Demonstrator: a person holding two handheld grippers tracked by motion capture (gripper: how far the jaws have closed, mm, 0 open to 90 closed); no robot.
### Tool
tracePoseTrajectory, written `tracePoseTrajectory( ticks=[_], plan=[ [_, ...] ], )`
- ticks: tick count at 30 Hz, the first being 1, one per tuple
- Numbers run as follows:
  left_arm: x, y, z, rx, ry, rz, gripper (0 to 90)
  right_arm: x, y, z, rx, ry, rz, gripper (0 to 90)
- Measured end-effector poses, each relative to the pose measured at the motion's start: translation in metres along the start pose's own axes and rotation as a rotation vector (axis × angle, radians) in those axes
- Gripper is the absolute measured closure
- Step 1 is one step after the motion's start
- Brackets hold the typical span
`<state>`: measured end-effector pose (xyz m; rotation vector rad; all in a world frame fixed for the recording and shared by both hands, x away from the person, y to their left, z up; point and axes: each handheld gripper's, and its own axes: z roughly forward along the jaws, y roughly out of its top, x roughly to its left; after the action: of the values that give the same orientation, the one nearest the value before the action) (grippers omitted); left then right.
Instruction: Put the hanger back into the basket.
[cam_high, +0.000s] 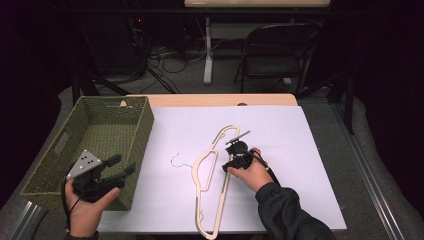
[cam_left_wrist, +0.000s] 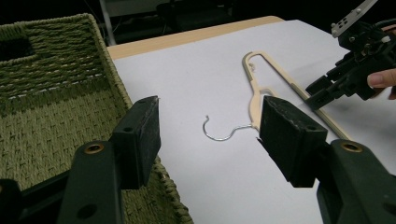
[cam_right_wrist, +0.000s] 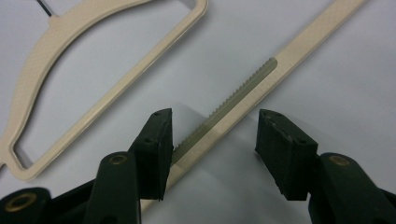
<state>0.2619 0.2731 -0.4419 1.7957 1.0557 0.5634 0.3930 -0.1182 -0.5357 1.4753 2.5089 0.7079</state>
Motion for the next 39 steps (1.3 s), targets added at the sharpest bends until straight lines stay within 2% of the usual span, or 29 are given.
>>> tracePoseTrajectory(
  ticks=[2,3,4,5,6,8,9,10,13,14,17,20,21,23,24,25,28,31,34,36,39],
  plan=[
    [0.000,0.000,0.000,0.001,-0.001,0.000,38.2,0.000,0.002,-0.002,0.053,0.002,0.026,45.2],
    [0.000,0.000,0.000,0.000,-0.001,0.000,38.2,0.000,0.003,-0.001,0.054,0.009,0.037,45.5],
    [0.000,0.000,0.000,0.000,-0.001,-0.001,38.2,-0.001,0.004,-0.004,0.086,0.017,0.034,45.7],
    [0.000,0.000,0.000,0.000,-0.002,-0.001,38.2,0.000,0.005,-0.003,0.085,0.009,0.039,46.7],
    [0.000,0.000,0.000,0.000,-0.002,-0.001,38.2,0.000,0.006,-0.004,0.091,0.023,0.039,47.8],
    [0.000,0.000,0.000,0.000,-0.002,-0.001,38.3,0.000,0.008,-0.003,0.105,0.004,0.041,40.0],
    [0.000,0.000,0.000,0.001,0.000,0.000,38.3,0.001,0.008,-0.002,0.099,0.003,0.042,42.4],
    [0.001,0.000,0.000,0.000,-0.001,-0.001,38.2,0.001,0.008,-0.002,0.106,0.020,0.038,42.5],
    [0.001,0.000,0.000,-0.001,0.000,-0.003,38.2,0.003,0.008,0.000,0.132,0.026,0.047,42.1],
    [0.001,0.000,0.000,-0.002,0.000,-0.004,38.2,0.002,0.009,-0.001,0.145,0.032,0.033,42.1],
    [0.001,-0.001,-0.001,-0.002,0.002,-0.005,38.2,0.002,0.010,-0.001,0.152,0.044,0.040,41.9],
    [0.002,-0.001,0.000,-0.001,0.002,-0.003,38.2,0.003,0.010,0.000,0.157,0.050,0.043,41.4],
    [0.001,-0.001,0.000,-0.001,0.002,-0.003,38.2,0.004,0.011,0.000,0.161,0.033,0.040,41.4],
    [0.001,0.000,0.000,-0.002,0.002,-0.002,38.3,0.004,0.011,0.000,0.165,0.042,0.051,41.6],
    [0.001,0.000,0.001,-0.001,0.002,-0.002,38.2,0.004,0.014,-0.001,0.209,0.053,0.058,42.1],
    [0.001,0.000,0.001,0.000,0.002,-0.002,38.2,0.005,0.013,0.002,0.171,0.071,0.069,42.0],
    [0.002,-0.001,0.001,0.000,0.003,-0.002,38.2,0.007,0.016,0.001,0.214,0.054,0.048,42.0],
    [0.002,-0.001,0.001,-0.002,0.004,-0.004,38.2,0.007,0.016,0.002,0.209,0.065,0.055,42.5],
    [0.002,-0.001,0.001,-0.002,0.004,-0.004,38.2,0.008,0.017,0.003,0.209,0.045,0.047,48.1],
    [0.002,-0.001,0.001,-0.001,0.004,-0.002,38.2,0.010,0.017,0.003,0.209,0.010,0.036,52.4],
    [0.002,-0.001,0.001,0.000,0.005,-0.002,38.2,0.011,0.018,0.002,0.228,0.010,0.032,53.7]
  ],
)
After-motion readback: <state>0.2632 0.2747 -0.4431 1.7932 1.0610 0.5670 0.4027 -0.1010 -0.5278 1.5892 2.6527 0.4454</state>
